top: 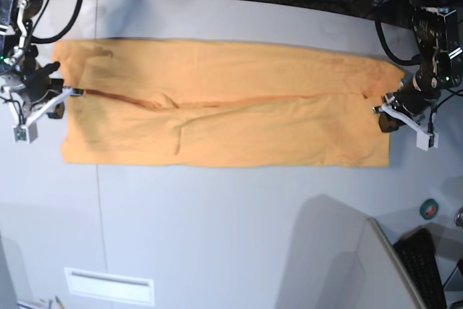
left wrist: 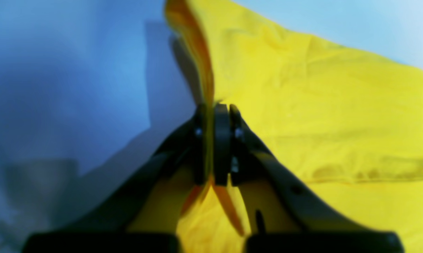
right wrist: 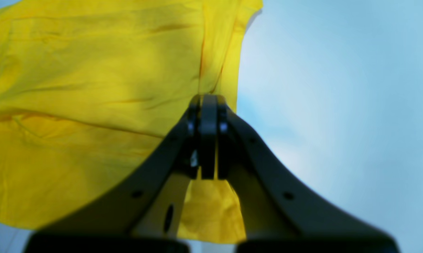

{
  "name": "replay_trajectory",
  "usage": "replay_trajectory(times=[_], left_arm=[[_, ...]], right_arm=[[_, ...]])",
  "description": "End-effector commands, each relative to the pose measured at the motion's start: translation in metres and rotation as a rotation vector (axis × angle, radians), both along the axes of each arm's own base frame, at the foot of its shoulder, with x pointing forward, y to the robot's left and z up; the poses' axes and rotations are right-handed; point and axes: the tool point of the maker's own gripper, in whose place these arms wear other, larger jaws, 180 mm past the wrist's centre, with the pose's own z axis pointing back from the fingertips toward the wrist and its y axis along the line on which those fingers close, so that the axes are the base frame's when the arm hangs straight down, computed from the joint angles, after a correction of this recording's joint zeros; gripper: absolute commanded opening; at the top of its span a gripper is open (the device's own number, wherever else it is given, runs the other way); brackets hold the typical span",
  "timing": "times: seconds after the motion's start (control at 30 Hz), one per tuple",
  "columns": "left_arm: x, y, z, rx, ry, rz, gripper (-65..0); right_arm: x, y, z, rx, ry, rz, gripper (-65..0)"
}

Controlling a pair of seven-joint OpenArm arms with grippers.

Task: Layout the t-shirt on the table in an organized manner, then fold the t-shirt properly
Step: 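Move the left gripper to the middle of the folded strip and grasp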

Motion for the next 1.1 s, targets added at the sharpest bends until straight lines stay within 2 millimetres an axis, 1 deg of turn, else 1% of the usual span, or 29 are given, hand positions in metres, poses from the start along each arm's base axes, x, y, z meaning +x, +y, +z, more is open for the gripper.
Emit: replay_trajectory(times=[0.0, 0.03, 0.07, 0.17, 0.2, 0.27, 0.33, 0.4, 0.47, 0.53, 0.57, 0.7, 0.8, 0.9, 0.97, 1.07], left_arm=[[0.011, 0.002, 0.026, 0.034, -0.073, -0.018, -65.0], [0.011, -0.009, 0.032, 0.042, -0.087, -0.047, -65.0], [0.011, -0.025, 0.036, 0.043, -0.097, -0.093, -65.0], [0.010, -0.065, 0.042, 0.031, -0.116, -0.199, -65.0], [0.009, -0.076, 0.041, 0.024, -0.112, -0.228, -65.0], [0.006, -0.099, 0.033, -0.012, -0.077, -0.264, -65.0], [0.004, -0.116, 0.029, -0.047, -0.056, -0.276, -65.0], [0.009, -0.140, 0.033, -0.085, -0.072, -0.305, -65.0], [0.009, -0.161, 0.033, -0.109, -0.077, -0.343, -65.0], [0.008, -0.178, 0.032, -0.126, -0.073, -0.378, -65.0], [0.011, -0.187, 0.033, -0.138, -0.079, -0.391, -65.0], [0.012, -0.211, 0.027, -0.165, -0.047, -0.379, -65.0], [0.014, -0.231, 0.028, -0.177, -0.046, -0.422, -65.0], [0.011, -0.248, 0.029, -0.207, -0.046, -0.437, -65.0], [0.011, -0.255, 0.030, -0.223, -0.050, -0.436, -65.0], [0.011, -0.260, 0.031, -0.237, -0.053, -0.436, -65.0]], right_arm=[[0.009, -0.004, 0.012, -0.012, -0.047, 0.003, -65.0], [0.009, -0.004, 0.012, -0.012, -0.047, 0.003, -65.0], [0.009, -0.004, 0.012, -0.012, -0.047, 0.003, -65.0], [0.010, -0.001, 0.011, -0.003, -0.047, 0.001, -65.0], [0.009, 0.001, 0.010, 0.003, -0.047, -0.001, -65.0], [0.010, 0.002, 0.011, 0.004, -0.048, -0.001, -65.0], [0.010, 0.002, 0.010, 0.005, -0.048, -0.001, -65.0], [0.010, 0.002, 0.010, 0.005, -0.048, -0.001, -65.0], [0.009, 0.002, 0.010, 0.006, -0.047, -0.001, -65.0], [0.009, 0.002, 0.010, 0.006, -0.047, -0.001, -65.0], [0.010, 0.002, 0.011, 0.006, -0.048, -0.001, -65.0], [0.010, 0.002, 0.011, 0.006, -0.049, -0.001, -65.0], [0.010, 0.002, 0.011, 0.006, -0.049, -0.001, -65.0], [0.010, 0.002, 0.011, 0.006, -0.049, -0.001, -65.0], [0.010, 0.002, 0.011, 0.006, -0.049, -0.001, -65.0], [0.010, 0.002, 0.011, 0.006, -0.049, -0.001, -65.0]])
